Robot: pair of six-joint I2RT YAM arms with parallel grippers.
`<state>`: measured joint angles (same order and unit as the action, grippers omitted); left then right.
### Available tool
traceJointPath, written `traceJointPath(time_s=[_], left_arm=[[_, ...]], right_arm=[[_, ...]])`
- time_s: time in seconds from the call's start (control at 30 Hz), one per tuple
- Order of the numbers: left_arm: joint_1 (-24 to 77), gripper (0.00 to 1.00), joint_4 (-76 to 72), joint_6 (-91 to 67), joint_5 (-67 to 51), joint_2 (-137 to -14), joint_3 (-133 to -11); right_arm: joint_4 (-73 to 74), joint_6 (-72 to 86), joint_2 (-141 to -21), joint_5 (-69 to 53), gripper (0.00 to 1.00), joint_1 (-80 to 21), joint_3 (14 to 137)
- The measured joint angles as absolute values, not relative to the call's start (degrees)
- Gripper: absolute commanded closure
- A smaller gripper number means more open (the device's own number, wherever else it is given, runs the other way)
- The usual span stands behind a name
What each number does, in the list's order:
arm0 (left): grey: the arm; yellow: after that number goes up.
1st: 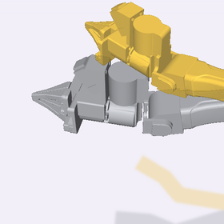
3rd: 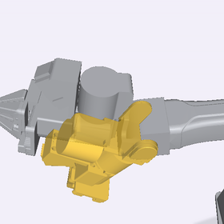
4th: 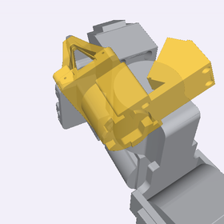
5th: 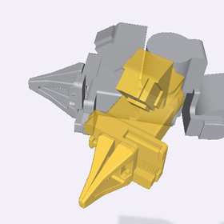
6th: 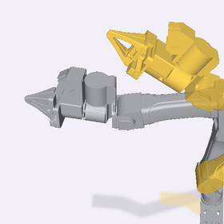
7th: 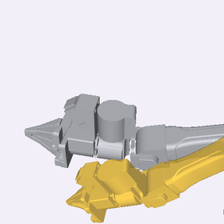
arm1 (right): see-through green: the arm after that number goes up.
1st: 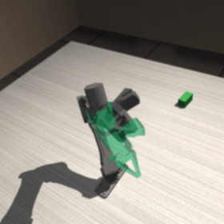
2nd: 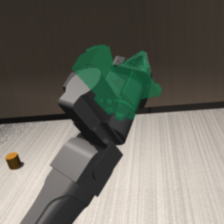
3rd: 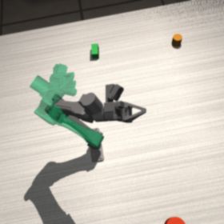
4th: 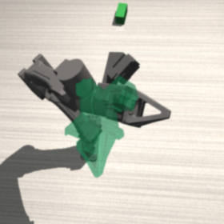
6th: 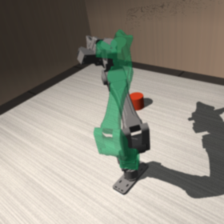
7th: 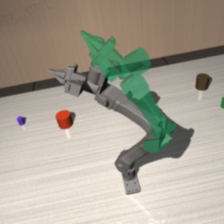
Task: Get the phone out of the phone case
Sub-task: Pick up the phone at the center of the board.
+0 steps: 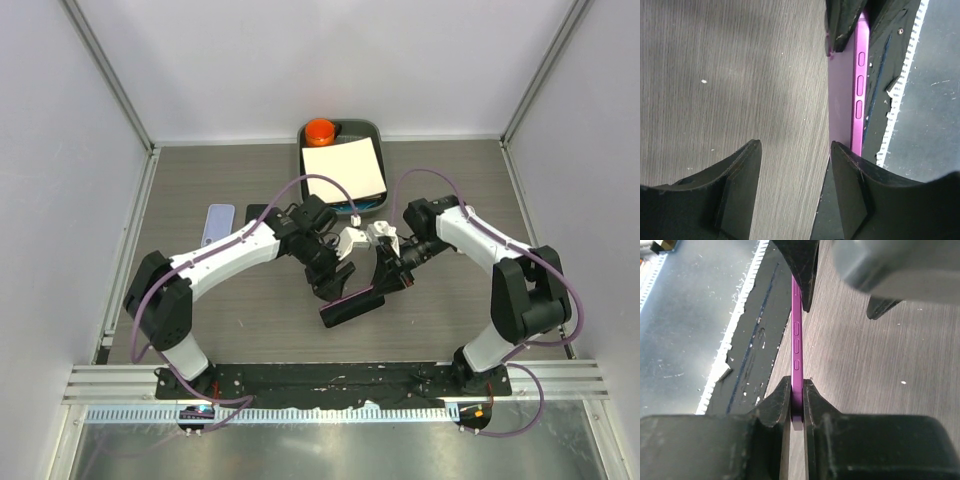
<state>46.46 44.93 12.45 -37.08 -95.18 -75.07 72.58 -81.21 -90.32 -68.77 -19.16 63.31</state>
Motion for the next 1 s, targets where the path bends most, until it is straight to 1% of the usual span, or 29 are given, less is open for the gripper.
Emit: traceJointPath(time_s=[0.2, 0.4, 0.53, 0.73, 0.87, 1.0], left_arm=[[45.50, 0.39, 43.05, 10.61, -37.85, -95.15, -75.07], [42.70, 0.39, 42.87, 9.06, -40.69, -94.96, -75.88], [42.06, 0.39, 43.13, 8.95, -42.41, -94.96, -78.70], [42.94, 0.39, 43.64, 9.58, -44.16, -94.96, -80.47], [46.13, 0.39, 45.08, 10.79, -43.11, -95.26, -80.47], [47.24, 0.39, 45.78, 11.68, -41.39, -95.64, -80.47]], right_arm=[[75.22, -87.79, -90.96, -69.69, 0.99, -18.46, 63.26], [75.50, -89.89, -90.48, -69.60, 0.99, -18.09, 62.87], [75.72, -90.28, -90.48, -69.30, 0.99, -18.09, 62.54], [75.77, -90.35, -90.48, -69.14, 0.99, -18.09, 62.35], [75.94, -91.00, -90.48, -69.06, 0.99, -18.00, 62.26], [76.51, -91.18, -90.50, -68.58, 0.99, -17.02, 62.04]])
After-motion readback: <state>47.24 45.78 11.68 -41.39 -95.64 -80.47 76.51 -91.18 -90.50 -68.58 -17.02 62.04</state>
